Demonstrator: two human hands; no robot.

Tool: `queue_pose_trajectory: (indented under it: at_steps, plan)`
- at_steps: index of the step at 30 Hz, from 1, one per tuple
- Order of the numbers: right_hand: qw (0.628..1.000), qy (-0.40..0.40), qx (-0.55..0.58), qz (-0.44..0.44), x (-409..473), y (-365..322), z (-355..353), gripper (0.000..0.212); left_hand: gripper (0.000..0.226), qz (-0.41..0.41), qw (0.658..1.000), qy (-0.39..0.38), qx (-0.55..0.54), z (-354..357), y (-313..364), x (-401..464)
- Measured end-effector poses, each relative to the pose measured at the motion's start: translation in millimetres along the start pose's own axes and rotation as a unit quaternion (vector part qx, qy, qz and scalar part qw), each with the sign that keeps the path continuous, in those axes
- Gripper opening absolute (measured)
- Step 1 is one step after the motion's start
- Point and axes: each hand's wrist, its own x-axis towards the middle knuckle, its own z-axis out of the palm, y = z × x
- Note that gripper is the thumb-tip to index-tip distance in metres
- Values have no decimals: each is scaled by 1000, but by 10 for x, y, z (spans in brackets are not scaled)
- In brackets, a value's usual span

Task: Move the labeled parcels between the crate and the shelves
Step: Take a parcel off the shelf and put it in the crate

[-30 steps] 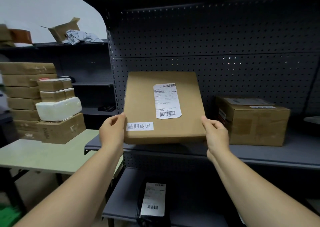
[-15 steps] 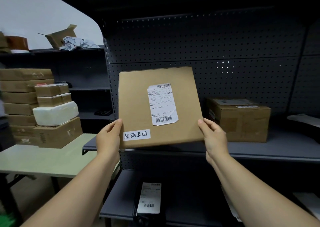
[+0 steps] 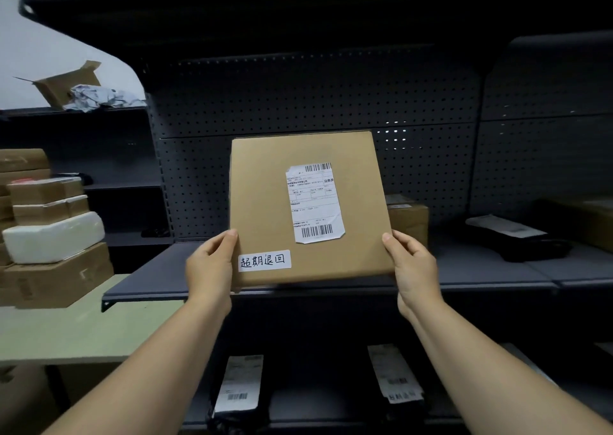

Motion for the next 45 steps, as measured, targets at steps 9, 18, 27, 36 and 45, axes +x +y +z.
queue_pose_trajectory:
  at_steps: [9,18,27,36,45]
  plan:
    - [994,97,-41,-33,15,-776,-1657,7,7,-14,996,-85,-30,1317,-62,-1140]
    - [966,221,-112,-76,-89,-1555,-3455,4,11,-76,969,-230,-55,2746,-367,-2378]
    - [915,358,-138,-128,-380,-2221,-4823,25,8,-127,915,-373,-84,4037,-473,-3610]
    - [853,461,-175,-170,-316,-2604,-5895,24,9,-149,864,-470,-98,5276,-618,-4557]
    - [801,532,-194,-197,397,-2947,-6898,14,14,-158,812,-547,-125,6829,-713,-5213]
